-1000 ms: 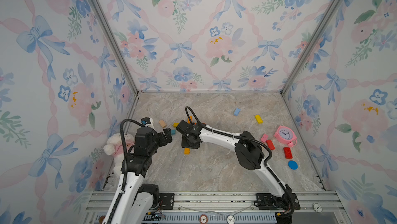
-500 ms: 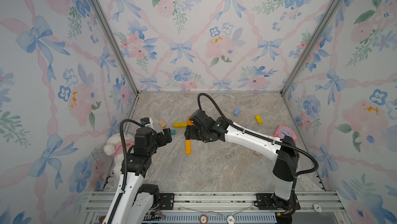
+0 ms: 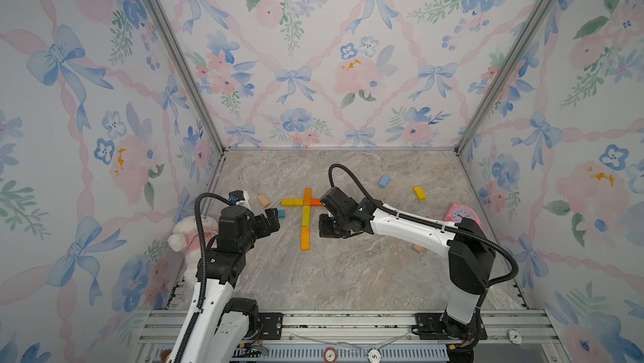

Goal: Assemble the letter t with building blocks
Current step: Adjust the building block at the center of the board.

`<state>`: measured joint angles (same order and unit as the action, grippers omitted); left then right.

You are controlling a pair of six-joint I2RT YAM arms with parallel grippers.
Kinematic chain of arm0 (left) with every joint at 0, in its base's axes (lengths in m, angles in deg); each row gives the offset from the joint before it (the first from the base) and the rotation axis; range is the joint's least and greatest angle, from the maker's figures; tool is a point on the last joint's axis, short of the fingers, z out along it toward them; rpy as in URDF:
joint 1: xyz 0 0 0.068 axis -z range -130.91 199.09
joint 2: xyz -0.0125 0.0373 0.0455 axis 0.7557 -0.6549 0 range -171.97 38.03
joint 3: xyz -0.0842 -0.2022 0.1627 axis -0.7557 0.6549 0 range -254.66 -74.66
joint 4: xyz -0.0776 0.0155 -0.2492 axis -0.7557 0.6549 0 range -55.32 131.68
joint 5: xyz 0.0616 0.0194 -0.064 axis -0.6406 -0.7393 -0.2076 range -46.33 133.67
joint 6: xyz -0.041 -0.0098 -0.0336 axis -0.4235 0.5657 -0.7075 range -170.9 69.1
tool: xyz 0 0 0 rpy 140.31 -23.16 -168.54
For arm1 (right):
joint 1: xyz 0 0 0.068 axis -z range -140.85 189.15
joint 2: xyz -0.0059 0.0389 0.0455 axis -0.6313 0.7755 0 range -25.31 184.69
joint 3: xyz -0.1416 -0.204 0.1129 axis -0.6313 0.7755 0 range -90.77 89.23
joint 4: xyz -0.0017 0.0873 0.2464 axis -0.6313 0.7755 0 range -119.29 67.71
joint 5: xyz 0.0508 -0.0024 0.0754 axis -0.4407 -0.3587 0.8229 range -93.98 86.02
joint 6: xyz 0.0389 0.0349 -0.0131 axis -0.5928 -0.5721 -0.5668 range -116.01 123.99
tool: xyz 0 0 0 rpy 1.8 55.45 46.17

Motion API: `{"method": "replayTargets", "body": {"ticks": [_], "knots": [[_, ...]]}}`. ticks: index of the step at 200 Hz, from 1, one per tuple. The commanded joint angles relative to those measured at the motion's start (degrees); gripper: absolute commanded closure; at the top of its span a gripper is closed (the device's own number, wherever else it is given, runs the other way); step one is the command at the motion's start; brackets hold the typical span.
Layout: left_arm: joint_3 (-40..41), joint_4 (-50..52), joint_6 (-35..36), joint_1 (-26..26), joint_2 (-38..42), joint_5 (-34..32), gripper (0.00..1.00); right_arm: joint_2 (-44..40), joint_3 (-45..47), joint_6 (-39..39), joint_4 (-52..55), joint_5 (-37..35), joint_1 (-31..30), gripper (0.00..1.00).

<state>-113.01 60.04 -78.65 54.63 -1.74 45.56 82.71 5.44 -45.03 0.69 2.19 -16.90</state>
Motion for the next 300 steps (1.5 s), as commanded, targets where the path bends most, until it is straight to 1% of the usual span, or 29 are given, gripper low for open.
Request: {"method": "replayTargets", "body": {"ticks": [1,18,104,300], "knots": [[0.9,-0.4,-0.4,-0.3,0.9,0.7,0.02,3.2,0.5,-1.8,-4.0,3.2,-1.1,0.96],[1.0,-0.4,-0.3,-0.4,1.1,0.6,0.02,5.5,1.7,-3.4,-6.4,4.6,-1.1,0.99],[0.9,-0.4,-0.3,-0.4,1.3,0.0,0.02,9.4,4.5,-6.4,-11.0,5.8,-1.5,0.99],[0.9,-0.4,-0.2,-0.4,1.5,-0.3,0.02,13.8,2.8,-7.3,-12.8,5.8,-1.3,0.99]]}}
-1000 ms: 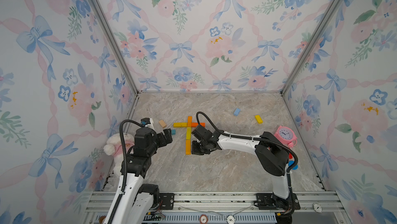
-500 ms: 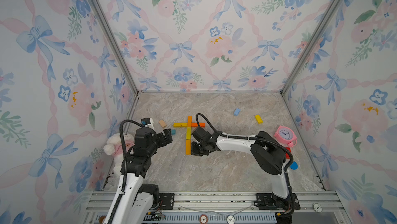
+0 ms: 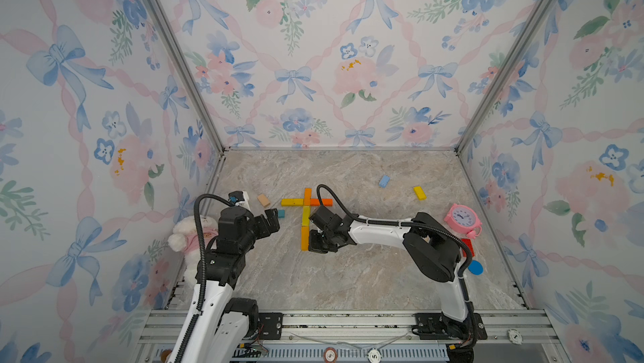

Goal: Assemble the letter t with building blocks
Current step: Adjust the building block at the center of the board.

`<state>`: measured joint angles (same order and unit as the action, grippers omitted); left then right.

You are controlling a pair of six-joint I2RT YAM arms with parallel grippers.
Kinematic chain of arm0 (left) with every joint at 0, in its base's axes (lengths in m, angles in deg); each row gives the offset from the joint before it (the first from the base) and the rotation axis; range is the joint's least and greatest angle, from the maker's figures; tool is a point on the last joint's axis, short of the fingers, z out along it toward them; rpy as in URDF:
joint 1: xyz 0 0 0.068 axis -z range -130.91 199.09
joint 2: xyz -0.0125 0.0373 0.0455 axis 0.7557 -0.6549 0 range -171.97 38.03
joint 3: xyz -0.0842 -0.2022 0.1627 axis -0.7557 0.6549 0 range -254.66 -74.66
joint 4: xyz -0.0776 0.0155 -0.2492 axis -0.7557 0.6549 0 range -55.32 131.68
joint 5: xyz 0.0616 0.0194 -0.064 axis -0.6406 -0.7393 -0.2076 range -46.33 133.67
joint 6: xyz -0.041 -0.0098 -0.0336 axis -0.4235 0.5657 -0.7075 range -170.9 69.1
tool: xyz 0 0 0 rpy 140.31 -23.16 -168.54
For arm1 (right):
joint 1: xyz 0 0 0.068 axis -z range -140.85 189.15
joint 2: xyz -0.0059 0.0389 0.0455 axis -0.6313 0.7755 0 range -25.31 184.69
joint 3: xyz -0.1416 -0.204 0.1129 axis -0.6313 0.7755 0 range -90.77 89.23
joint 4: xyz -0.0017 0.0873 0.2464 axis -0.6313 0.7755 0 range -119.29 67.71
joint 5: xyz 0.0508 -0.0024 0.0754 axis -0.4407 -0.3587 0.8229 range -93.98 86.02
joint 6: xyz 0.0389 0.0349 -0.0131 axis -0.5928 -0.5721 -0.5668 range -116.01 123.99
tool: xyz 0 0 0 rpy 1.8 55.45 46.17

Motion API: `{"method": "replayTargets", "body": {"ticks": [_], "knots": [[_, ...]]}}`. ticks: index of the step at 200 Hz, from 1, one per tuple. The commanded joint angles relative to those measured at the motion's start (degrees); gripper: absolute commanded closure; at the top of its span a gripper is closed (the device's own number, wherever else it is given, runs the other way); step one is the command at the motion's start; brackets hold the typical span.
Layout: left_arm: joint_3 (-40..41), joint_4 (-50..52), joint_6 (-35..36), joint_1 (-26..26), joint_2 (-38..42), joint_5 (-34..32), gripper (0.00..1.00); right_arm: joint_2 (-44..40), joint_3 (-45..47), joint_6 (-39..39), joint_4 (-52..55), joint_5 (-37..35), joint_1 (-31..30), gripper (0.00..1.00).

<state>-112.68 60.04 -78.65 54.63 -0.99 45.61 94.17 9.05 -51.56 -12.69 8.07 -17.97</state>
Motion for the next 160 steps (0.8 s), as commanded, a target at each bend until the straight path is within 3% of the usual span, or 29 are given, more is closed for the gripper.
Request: {"method": "replayTargets", "body": {"ticks": [1,109,138,160], "knots": [[0.6,-0.4,-0.2,-0.4,0.8,-0.3,0.02,2.4,-0.8,-0.8,0.6,0.0,-0.3,0.99],[0.5,-0.5,-0.3,-0.4,0.7,-0.2,0.02,1.4,-0.7,-1.0,0.5,-0.1,-0.1,0.96],[0.6,-0.4,-0.2,-0.4,0.6,-0.2,0.02,-5.3,1.5,0.7,2.1,-2.8,-0.1,0.92],[0.5,-0.4,-0.2,-0.4,0.3,-0.1,0.02,-14.1,0.3,6.3,9.2,-7.9,-0.3,0.88]]}}
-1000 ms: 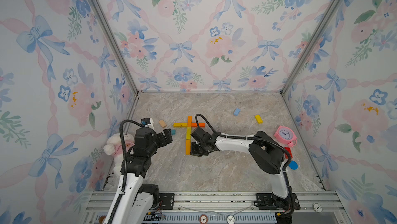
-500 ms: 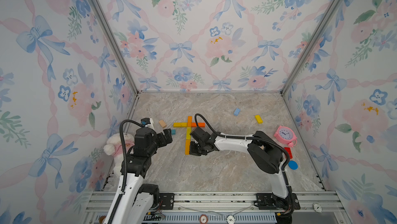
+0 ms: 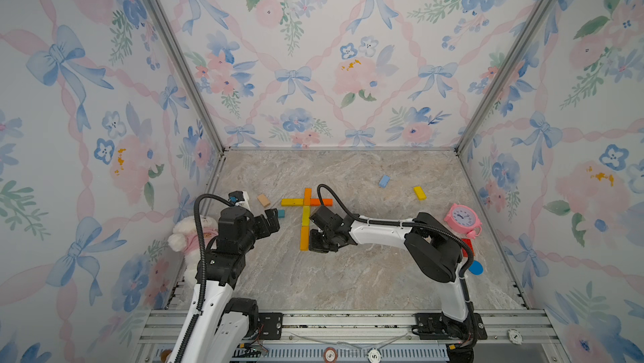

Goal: Assemble the letter t with building blocks
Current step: Adjust the building block at the center of the board.

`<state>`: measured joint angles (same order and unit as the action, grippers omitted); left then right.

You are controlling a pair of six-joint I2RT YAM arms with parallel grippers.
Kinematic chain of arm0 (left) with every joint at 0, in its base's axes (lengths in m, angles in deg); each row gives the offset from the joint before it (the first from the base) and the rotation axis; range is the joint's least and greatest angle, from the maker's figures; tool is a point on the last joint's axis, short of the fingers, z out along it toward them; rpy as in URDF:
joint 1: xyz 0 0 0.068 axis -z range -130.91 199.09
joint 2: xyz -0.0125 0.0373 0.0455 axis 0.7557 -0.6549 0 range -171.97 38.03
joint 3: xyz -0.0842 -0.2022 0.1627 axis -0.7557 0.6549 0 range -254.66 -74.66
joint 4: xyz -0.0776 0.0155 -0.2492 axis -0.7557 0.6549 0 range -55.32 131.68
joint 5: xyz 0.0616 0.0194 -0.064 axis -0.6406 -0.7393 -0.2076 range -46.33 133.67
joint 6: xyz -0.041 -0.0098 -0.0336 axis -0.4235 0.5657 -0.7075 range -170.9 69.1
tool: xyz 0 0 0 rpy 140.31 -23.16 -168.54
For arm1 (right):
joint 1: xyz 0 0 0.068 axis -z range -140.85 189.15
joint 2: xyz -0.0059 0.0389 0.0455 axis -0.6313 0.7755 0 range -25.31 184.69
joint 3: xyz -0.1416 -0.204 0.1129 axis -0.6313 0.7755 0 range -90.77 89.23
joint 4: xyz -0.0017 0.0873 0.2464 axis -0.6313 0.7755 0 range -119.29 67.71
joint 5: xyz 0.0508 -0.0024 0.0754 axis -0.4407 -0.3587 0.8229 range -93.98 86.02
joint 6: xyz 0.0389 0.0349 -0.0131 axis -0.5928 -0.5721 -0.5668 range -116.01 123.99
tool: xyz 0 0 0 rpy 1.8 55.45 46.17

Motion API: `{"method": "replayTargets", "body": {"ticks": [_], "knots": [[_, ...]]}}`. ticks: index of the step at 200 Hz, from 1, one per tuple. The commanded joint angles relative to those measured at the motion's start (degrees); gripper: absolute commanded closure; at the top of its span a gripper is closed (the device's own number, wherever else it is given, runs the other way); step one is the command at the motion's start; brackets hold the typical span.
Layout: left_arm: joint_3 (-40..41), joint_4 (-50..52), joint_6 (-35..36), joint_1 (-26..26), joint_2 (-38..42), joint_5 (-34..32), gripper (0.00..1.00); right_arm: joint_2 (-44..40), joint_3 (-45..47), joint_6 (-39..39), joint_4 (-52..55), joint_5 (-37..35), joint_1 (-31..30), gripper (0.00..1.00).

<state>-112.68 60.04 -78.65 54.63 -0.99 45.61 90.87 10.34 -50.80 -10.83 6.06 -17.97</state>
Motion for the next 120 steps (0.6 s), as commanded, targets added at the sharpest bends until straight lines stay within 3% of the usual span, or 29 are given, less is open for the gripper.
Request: {"method": "replayTargets", "body": {"ticks": [1,36,57,75,94,109,120], "knots": [[0.5,-0.4,-0.3,-0.4,0.3,-0.1,0.02,-11.2,-1.2,5.9,7.8,-6.2,-0.3,0.88],[0.5,-1.6,-0.2,-0.4,-0.2,2.2,0.02,-27.9,-7.2,22.5,25.7,-22.9,0.2,0.74],[0.7,-4.5,-0.8,0.2,-0.8,5.9,0.02,-38.0,-7.4,31.6,33.3,-34.1,3.0,0.53],[-0.3,-6.9,-1.3,3.8,-2.9,5.7,0.02,-47.2,-3.4,36.3,33.1,-32.8,11.3,0.30],[-3.4,-7.2,-0.3,12.7,-6.5,-2.4,0.02,-55.6,1.8,39.7,30.4,-26.5,21.6,0.01],[-6.2,-7.3,0.9,19.5,-9.9,-8.0,0.02,-59.7,4.5,41.5,28.8,-23.9,27.0,0.04],[-7.2,-7.3,0.5,21.3,-12.0,-8.7,0.02,-60.7,5.3,42.6,28.9,-21.7,30.1,0.04]]}}
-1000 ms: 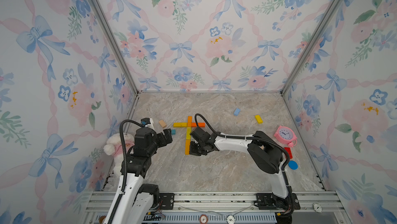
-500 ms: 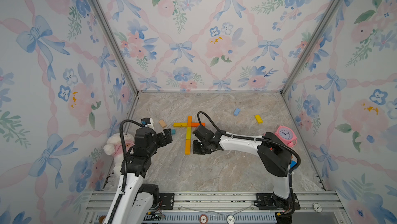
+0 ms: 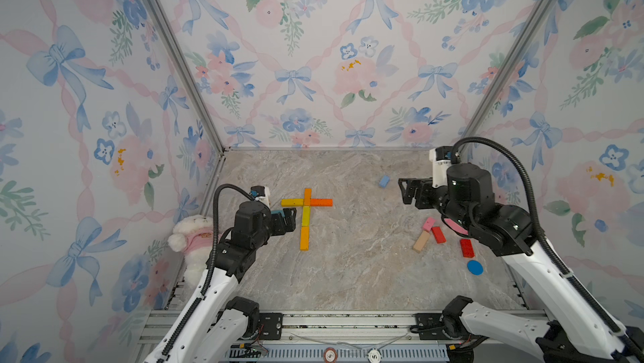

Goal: Assemble the letter t with building blocks
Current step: Adjust the building block at the center of the board, then pick up the building block from the center of the board.

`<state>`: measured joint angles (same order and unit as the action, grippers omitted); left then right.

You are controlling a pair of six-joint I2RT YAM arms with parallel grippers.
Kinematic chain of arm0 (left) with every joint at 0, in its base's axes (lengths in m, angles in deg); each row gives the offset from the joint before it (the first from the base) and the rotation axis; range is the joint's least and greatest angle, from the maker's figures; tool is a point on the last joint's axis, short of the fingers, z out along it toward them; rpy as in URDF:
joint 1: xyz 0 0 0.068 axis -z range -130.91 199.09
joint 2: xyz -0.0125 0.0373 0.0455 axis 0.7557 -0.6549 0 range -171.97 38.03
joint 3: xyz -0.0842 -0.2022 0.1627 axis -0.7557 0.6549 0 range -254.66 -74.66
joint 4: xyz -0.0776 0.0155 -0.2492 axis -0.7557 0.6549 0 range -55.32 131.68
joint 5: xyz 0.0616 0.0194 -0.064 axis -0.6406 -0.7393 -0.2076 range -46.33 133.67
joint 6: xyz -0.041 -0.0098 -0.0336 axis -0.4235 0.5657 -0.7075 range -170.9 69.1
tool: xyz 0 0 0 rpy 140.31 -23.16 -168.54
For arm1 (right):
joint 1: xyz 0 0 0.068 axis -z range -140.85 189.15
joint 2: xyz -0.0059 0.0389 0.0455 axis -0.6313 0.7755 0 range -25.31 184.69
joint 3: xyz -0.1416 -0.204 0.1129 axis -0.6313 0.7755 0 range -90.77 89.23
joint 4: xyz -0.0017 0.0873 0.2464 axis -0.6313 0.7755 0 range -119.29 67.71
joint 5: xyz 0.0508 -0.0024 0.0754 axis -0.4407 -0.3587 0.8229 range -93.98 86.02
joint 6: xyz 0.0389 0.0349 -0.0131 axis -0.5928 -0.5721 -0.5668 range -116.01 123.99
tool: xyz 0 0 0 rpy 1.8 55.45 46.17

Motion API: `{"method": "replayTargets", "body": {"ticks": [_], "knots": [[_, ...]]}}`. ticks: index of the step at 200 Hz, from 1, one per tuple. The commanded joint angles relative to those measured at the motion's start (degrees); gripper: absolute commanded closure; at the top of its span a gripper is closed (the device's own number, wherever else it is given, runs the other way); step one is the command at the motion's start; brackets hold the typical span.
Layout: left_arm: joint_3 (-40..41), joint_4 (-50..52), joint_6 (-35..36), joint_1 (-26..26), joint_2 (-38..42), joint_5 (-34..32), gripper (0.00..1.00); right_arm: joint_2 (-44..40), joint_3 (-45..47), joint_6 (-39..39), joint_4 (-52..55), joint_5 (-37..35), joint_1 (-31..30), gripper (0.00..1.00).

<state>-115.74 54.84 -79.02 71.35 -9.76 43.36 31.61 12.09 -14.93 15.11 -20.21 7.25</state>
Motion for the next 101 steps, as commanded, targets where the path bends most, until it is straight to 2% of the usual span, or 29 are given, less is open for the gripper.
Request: {"method": "replayTargets", "body": {"ticks": [1,33,49,67,77,101], "knots": [[-4.2,-2.1,0.8,4.6,-3.5,-6.4,0.02,-1.6,3.6,6.7,3.0,4.8,5.1,0.04],[-4.1,-4.4,0.4,6.0,-6.2,-4.4,0.02,-1.2,4.8,8.5,4.8,9.4,12.5,0.04],[-4.2,-4.4,1.4,6.6,-6.7,-3.3,0.02,1.5,4.6,4.1,8.8,12.1,16.3,0.04],[-3.4,-4.3,2.3,6.7,-6.3,-2.8,0.02,4.9,5.3,-1.3,13.8,10.4,17.4,0.04],[-2.7,-4.3,2.5,6.8,-5.7,-3.3,0.02,6.2,7.2,-5.7,15.2,10.5,18.2,0.00],[-1.5,-4.3,3.3,6.7,-4.3,-4.2,0.02,10.3,14.2,-10.9,14.7,15.1,20.2,0.04]]}}
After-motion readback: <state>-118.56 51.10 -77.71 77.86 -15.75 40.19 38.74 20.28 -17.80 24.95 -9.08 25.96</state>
